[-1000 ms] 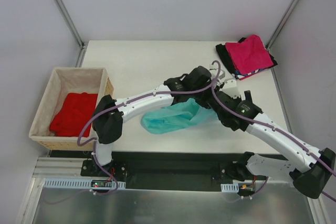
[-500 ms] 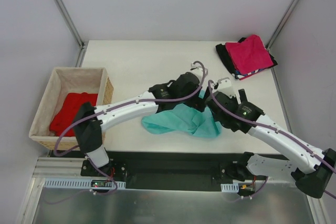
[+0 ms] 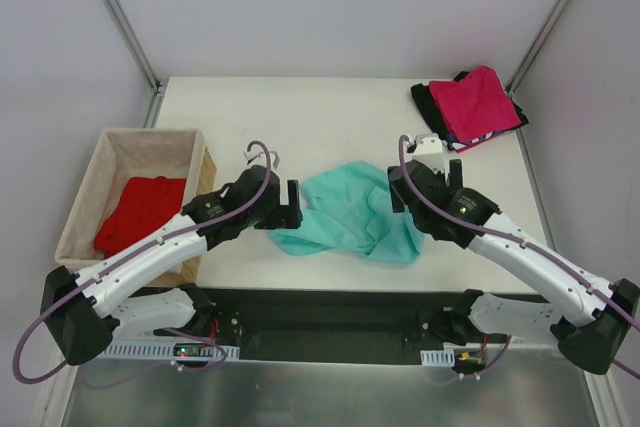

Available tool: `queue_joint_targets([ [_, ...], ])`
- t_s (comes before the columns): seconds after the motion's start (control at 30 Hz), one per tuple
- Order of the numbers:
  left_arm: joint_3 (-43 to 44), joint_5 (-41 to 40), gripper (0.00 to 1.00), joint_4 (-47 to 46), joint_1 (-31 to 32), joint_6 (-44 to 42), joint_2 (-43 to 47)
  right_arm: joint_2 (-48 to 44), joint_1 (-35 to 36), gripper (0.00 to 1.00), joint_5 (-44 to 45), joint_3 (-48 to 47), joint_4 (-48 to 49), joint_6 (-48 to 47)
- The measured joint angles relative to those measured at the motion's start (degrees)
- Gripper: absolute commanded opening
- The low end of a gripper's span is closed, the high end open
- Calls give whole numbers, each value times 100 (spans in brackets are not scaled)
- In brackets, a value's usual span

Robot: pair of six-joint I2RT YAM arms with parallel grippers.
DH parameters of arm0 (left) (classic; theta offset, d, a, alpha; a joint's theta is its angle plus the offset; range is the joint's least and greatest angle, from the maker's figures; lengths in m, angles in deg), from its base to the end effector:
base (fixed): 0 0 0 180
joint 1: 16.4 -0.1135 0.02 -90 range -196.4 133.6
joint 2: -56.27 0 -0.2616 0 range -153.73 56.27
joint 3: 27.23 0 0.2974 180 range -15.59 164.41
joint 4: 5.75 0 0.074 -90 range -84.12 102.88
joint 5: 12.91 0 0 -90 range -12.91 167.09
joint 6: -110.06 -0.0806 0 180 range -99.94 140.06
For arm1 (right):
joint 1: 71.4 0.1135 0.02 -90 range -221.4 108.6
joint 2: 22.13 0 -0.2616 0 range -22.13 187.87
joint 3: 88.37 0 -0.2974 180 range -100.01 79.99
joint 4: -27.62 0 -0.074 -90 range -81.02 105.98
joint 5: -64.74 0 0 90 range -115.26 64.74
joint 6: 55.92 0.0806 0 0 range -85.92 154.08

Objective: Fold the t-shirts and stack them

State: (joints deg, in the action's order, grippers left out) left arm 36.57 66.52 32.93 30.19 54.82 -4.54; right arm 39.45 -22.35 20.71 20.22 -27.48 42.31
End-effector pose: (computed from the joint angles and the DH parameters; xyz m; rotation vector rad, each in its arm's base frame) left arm 0.2264 -0.2178 0.2680 0.1253 2.2424 -0.5926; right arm 0.2273 0.1735 0.3020 -0.3845 2.0726 -0.3635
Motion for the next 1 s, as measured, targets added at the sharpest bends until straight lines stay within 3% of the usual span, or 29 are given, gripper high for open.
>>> queue_joint_targets([
  [0.17,-750,-15,93,354,-365,487,-146,0,0,96,-39,0,48,37],
  [0.37,-831,-44,93,361,-433,772,-562,0,57,97,-42,4,63,101],
  [0.8,-1217,-15,88,-575,-802,780,-1362,-17,87,96,-39,70,72,162],
  [0.93,-1207,-15,81,-772,-817,752,-1547,-33,98,97,-42,160,79,164],
  [1.0,-1172,-15,69,-837,-850,730,-1646,-35,98,96,-46,203,90,166],
])
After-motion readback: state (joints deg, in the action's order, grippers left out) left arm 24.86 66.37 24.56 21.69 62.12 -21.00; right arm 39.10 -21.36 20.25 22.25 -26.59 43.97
